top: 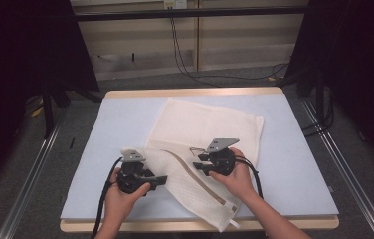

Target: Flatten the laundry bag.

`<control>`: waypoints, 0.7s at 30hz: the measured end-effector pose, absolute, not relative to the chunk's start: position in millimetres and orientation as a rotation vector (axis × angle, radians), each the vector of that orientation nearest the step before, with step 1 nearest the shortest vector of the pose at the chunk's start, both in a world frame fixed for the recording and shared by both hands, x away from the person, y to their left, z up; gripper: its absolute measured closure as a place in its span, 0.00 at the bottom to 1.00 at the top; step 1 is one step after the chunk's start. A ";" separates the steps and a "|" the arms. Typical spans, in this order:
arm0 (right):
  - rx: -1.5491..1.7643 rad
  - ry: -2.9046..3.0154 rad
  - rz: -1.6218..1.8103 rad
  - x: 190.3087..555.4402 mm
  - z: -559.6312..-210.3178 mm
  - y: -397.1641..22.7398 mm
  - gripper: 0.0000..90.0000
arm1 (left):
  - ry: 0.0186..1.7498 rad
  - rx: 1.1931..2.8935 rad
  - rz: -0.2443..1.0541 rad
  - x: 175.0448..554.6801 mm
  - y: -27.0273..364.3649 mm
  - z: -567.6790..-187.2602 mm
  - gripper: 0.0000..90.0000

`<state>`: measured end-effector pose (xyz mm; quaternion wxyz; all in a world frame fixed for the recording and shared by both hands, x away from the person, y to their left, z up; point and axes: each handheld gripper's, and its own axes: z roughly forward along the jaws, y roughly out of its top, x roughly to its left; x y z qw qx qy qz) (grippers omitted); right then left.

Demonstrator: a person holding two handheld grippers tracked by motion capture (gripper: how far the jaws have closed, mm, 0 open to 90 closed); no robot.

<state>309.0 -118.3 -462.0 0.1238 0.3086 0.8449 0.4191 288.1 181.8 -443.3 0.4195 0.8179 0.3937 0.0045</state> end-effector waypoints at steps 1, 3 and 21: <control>0.895 2.469 1.221 309.1 -462.9 -117.7 0.72 | 0.999 2.041 0.020 289.4 186.4 -442.9 0.44; 0.879 2.489 1.219 308.5 -464.8 -116.7 0.74 | 1.006 2.042 0.049 291.4 191.8 -442.4 0.35; 0.790 2.612 1.146 298.6 -479.3 -110.9 0.79 | 1.080 1.980 0.139 307.2 242.5 -430.8 0.14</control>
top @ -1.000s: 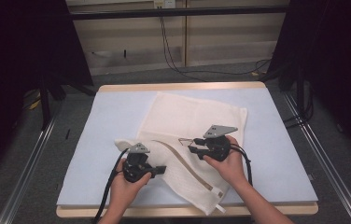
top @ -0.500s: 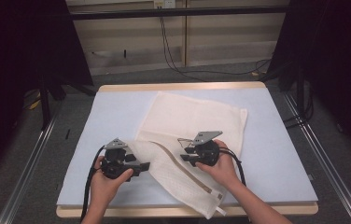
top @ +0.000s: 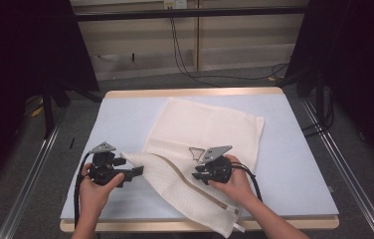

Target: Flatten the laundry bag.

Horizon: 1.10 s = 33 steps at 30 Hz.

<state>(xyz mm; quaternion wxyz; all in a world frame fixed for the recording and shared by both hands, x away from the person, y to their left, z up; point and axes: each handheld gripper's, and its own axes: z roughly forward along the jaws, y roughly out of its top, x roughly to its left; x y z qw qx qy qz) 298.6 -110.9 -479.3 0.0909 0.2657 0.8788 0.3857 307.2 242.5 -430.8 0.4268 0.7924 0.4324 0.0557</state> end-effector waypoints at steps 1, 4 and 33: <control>0.790 2.612 1.146 298.6 -479.3 -110.9 0.79 | 1.080 1.980 0.139 307.2 242.5 -430.8 0.13; 0.784 2.623 1.155 296.6 -480.8 -110.9 0.79 | 1.089 1.947 0.146 308.3 248.0 -426.5 0.13; 0.941 2.357 1.351 307.3 -457.8 -104.4 0.67 | 1.020 2.091 0.039 301.7 238.7 -430.2 0.78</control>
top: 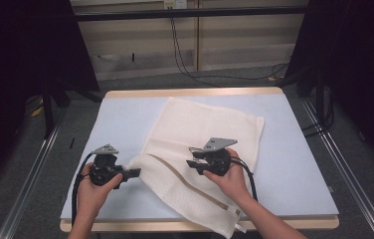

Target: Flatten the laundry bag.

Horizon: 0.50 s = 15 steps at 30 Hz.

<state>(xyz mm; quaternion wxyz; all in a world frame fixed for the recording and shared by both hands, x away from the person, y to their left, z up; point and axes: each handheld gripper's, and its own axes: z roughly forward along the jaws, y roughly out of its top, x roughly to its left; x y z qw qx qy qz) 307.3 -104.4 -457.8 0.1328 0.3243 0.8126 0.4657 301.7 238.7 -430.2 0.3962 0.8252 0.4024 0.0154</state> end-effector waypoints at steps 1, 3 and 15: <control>0.940 2.361 1.361 308.4 -457.4 -102.8 0.66 | 1.016 2.103 0.042 301.2 238.7 -430.5 0.78; 0.929 2.401 1.374 309.9 -458.9 -96.8 0.65 | 1.019 2.102 0.040 300.4 238.9 -432.0 0.79; 0.725 2.663 1.242 299.7 -478.8 -67.0 0.67 | 1.113 1.990 0.056 304.1 257.7 -420.3 0.28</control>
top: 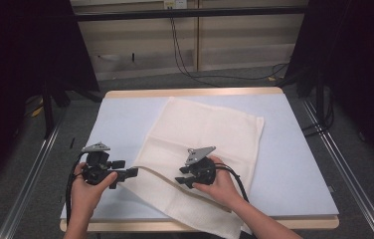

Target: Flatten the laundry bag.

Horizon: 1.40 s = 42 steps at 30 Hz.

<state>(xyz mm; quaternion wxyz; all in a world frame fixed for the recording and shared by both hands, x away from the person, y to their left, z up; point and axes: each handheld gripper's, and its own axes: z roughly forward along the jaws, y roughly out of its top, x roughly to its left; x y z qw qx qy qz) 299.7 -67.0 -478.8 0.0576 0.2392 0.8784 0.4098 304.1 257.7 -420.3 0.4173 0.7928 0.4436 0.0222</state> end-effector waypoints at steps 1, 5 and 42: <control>0.717 2.679 1.227 298.1 -481.1 -65.3 0.67 | 1.123 1.984 0.059 304.6 259.5 -420.1 0.26; 0.711 2.694 1.235 297.1 -482.7 -65.9 0.68 | 1.140 2.000 0.053 307.3 260.5 -424.4 0.25; 1.199 2.282 1.070 268.0 -459.3 -217.9 0.63 | 1.146 2.159 0.127 361.8 229.1 -465.7 0.49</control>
